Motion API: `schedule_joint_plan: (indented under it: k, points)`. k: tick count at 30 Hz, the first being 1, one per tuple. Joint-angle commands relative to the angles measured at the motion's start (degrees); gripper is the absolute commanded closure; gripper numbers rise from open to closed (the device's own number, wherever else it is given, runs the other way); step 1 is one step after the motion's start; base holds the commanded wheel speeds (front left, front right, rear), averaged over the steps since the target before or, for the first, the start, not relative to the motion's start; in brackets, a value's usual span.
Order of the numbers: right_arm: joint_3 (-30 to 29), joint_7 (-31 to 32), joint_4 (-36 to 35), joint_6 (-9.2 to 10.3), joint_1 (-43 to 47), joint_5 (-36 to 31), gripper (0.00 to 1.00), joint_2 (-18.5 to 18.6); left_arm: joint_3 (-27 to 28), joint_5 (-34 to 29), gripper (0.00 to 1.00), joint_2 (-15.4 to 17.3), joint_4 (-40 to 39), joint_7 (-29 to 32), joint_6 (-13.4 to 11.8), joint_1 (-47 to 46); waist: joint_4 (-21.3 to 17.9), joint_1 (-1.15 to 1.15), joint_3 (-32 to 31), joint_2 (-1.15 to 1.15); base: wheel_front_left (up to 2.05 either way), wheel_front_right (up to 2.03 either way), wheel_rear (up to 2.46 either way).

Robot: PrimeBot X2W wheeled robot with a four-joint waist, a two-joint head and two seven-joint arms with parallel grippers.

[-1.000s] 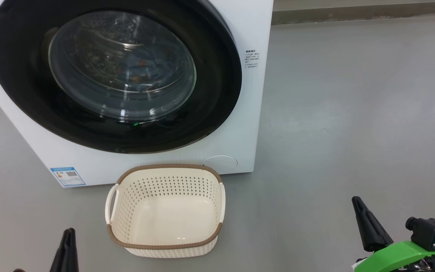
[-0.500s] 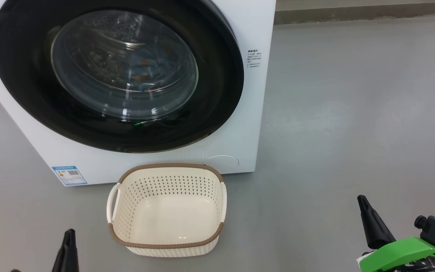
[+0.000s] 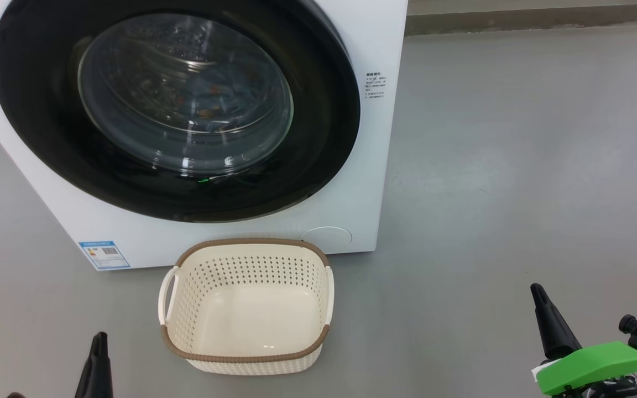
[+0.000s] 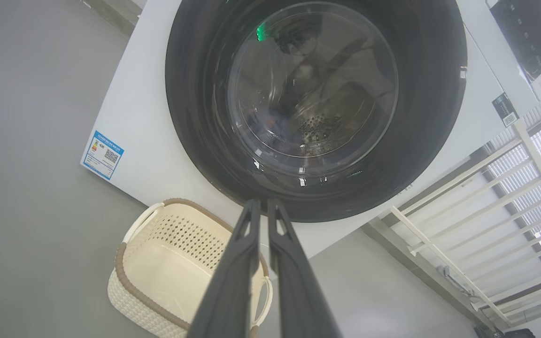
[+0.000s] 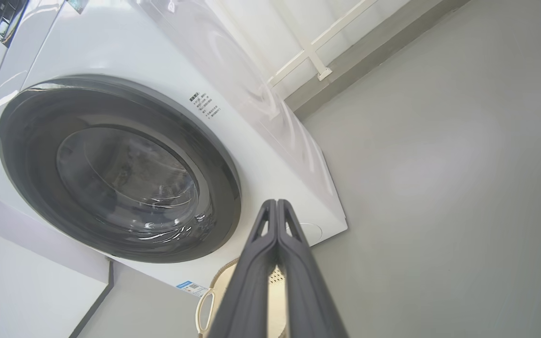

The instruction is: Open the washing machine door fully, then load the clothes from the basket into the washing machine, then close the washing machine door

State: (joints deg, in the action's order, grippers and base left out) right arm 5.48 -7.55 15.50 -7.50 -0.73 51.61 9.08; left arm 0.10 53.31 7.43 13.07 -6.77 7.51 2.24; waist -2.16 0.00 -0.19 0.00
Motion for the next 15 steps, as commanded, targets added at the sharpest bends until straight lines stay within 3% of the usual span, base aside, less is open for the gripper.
schedule_joint_plan:
  k: [1,15]
  points:
    - [-0.2,0.4,-1.3,0.0,-2.7,2.1,1.0,0.4,1.3,1.5,1.0,0.3,-0.9,0.4,-0.1,-2.8,0.0,0.0,0.0,0.0,0.0,0.0,0.0]
    - [-2.1,2.8,-1.3,0.0,-3.3,9.9,1.0,-0.6,2.3,8.8,1.0,-0.7,-0.4,3.0,-0.1,-4.0,0.5,0.0,0.0,0.0,0.0,0.0,0.0]
